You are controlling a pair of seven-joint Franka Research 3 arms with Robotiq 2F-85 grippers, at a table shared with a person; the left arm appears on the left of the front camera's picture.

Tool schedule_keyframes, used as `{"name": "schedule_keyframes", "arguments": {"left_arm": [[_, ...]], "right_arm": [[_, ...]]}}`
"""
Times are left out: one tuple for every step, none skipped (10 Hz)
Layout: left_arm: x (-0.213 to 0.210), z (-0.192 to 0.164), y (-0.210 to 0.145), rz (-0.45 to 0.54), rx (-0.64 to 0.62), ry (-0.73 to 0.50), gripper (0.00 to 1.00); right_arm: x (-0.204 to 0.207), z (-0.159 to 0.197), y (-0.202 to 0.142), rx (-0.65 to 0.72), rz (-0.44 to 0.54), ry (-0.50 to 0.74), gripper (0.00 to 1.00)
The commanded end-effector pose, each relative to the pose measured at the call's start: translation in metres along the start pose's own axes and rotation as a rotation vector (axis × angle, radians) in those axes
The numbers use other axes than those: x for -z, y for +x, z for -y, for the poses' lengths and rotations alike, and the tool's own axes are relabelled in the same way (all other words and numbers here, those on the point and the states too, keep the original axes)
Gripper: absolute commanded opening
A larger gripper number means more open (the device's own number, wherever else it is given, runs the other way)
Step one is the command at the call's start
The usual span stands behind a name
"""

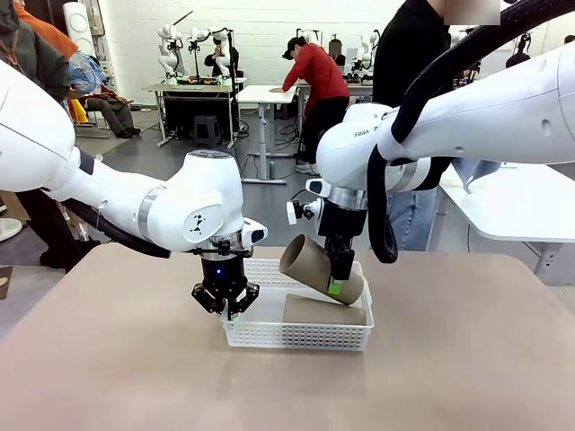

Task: Clean and organize the cups into the basket.
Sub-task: Pick up the Reusable plastic cup from the right side of the table and stack it inside the Organizing basket in the center of the table.

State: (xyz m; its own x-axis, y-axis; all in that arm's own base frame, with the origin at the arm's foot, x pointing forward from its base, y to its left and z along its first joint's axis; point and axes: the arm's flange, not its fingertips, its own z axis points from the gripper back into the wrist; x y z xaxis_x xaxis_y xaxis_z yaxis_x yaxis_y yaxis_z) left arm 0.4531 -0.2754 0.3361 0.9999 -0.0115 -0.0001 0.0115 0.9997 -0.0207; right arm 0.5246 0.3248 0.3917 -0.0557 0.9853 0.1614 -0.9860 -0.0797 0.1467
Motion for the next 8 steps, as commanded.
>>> {"name": "schedule_keyframes", "arguments": {"left_arm": [[0.002,-0.003,-0.002,0.002,0.005,-0.005,0.0],[0.002,-0.003,-0.002,0.002,0.005,-0.005,0.0],[0.002,-0.003,-0.002,0.002,0.005,-0.005,0.0],[0.002,-0.003,-0.002,0.002,0.005,-0.005,0.0],[0.002,-0.003,-0.002,0.002,0.005,-0.005,0.0],[0.002,-0.003,-0.002,0.002,0.005,-0.005,0.0],[0.002,-0.003,-0.002,0.002,0.005,-0.005,0.0],[0.002,-0.003,-0.002,0.002,0.005,-0.005,0.0]], "right_arm": [[0.005,0.013,-0.004,-0.017,0.033,0.037,0.82],[0.009,0.016,-0.005,-0.012,0.026,0.044,0.82],[0.014,0.019,-0.005,-0.007,0.022,0.049,0.82],[0.018,0.022,-0.007,0.0,0.018,0.052,0.82],[0.021,0.024,-0.008,0.002,0.015,0.059,0.82],[0.021,0.025,-0.009,0.002,0.011,0.069,0.82],[0.02,0.025,-0.01,0.003,0.009,0.072,1.0],[0.02,0.024,-0.011,-0.001,0.005,0.076,1.0]]}}
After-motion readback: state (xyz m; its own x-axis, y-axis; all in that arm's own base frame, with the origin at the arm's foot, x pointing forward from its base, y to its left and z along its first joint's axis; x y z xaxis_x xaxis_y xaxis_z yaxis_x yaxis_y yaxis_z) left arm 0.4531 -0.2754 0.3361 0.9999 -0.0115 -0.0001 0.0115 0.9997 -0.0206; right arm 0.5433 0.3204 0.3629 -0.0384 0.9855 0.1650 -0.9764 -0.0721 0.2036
